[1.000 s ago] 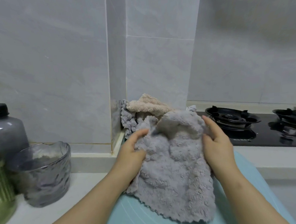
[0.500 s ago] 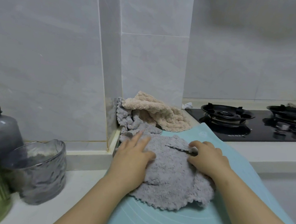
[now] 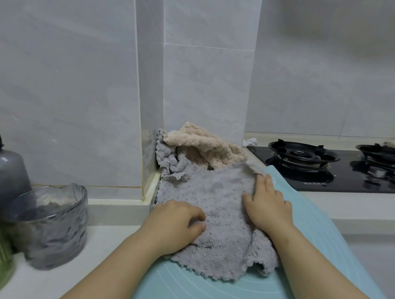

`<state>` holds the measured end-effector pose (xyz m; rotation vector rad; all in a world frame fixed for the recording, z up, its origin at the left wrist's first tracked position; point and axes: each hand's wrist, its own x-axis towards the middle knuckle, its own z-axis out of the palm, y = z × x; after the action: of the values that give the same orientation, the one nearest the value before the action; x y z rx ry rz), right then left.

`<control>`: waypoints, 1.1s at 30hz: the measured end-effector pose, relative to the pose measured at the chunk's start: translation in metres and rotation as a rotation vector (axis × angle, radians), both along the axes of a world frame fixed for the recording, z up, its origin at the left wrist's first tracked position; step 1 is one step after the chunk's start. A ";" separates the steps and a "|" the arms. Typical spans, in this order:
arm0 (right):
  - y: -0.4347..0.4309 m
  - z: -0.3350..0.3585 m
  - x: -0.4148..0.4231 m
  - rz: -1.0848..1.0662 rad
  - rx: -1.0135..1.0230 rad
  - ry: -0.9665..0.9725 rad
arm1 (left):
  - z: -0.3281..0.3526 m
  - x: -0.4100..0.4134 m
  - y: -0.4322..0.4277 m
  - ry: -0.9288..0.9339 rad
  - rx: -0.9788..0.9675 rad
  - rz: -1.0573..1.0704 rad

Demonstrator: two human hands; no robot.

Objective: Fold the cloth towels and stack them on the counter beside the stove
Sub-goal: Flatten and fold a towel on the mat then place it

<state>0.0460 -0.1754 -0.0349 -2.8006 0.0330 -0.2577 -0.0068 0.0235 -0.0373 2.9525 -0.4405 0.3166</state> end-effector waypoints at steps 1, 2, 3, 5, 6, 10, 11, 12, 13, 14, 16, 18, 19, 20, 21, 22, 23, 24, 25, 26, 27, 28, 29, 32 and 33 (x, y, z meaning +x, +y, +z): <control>-0.001 -0.002 0.001 -0.036 0.012 0.045 | 0.000 0.000 0.001 0.026 -0.029 -0.013; -0.004 -0.003 0.001 -0.061 0.002 0.103 | 0.000 0.000 0.002 0.057 -0.052 -0.031; -0.007 -0.002 0.001 -0.077 -0.008 0.136 | 0.001 0.000 0.004 0.082 -0.067 -0.049; -0.013 0.004 -0.003 -0.106 0.009 0.098 | 0.005 -0.003 0.007 0.099 -0.087 -0.060; -0.014 0.007 -0.006 -0.118 0.023 0.042 | 0.008 -0.005 0.009 0.079 -0.094 -0.053; -0.015 0.023 -0.032 -0.049 0.149 -0.116 | 0.021 -0.013 0.011 -0.046 -0.058 -0.019; -0.015 0.027 -0.041 0.049 0.249 -0.067 | 0.025 -0.015 0.011 -0.044 -0.060 -0.022; -0.017 0.031 -0.052 0.181 0.358 0.047 | 0.030 -0.018 0.013 -0.015 -0.078 -0.034; -0.018 0.034 -0.065 0.323 0.440 0.187 | 0.036 -0.022 0.018 0.027 -0.113 -0.043; -0.020 0.035 -0.077 0.456 0.466 0.316 | 0.041 -0.026 0.022 0.083 -0.173 -0.053; -0.028 0.027 -0.093 0.629 0.369 0.419 | 0.043 -0.041 0.032 0.249 -0.349 -0.131; -0.034 0.013 -0.098 0.648 0.225 0.319 | 0.034 -0.057 0.039 0.418 -0.296 -0.231; -0.034 0.008 -0.098 0.628 0.212 0.248 | 0.027 -0.062 0.042 0.424 -0.167 -0.258; -0.032 0.005 -0.096 0.608 0.214 0.166 | 0.018 -0.066 0.044 0.376 -0.090 -0.277; -0.030 0.003 -0.095 0.587 0.225 0.077 | 0.012 -0.067 0.044 0.309 -0.063 -0.285; -0.028 0.002 -0.093 0.555 0.240 0.008 | 0.007 -0.065 0.044 0.227 -0.059 -0.274; -0.027 0.001 -0.091 0.515 0.282 -0.029 | 0.002 -0.062 0.043 0.138 -0.051 -0.241; -0.027 0.002 -0.090 0.471 0.348 -0.037 | -0.001 -0.058 0.041 0.042 -0.029 -0.209; -0.027 0.003 -0.090 0.432 0.415 -0.033 | -0.005 -0.054 0.039 -0.048 -0.002 -0.189; -0.028 0.004 -0.090 0.396 0.467 -0.041 | -0.007 -0.049 0.037 -0.147 0.028 -0.191; -0.031 0.005 -0.089 0.362 0.497 -0.075 | -0.007 -0.046 0.035 -0.236 0.050 -0.203; -0.033 0.006 -0.088 0.331 0.516 -0.130 | -0.007 -0.044 0.034 -0.279 0.063 -0.197; -0.035 0.007 -0.086 0.310 0.539 -0.194 | -0.006 -0.043 0.034 -0.356 0.059 -0.183; -0.040 0.010 -0.084 0.288 0.683 -0.304 | 0.004 -0.047 0.031 -0.427 -0.060 -0.173; -0.042 0.011 -0.084 0.292 0.760 -0.316 | 0.007 -0.050 0.030 -0.394 -0.150 -0.170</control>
<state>-0.0377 -0.2175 -0.0234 -1.9563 -0.2880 -0.4902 -0.0566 0.0536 -0.0304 2.6796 -0.6746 0.8741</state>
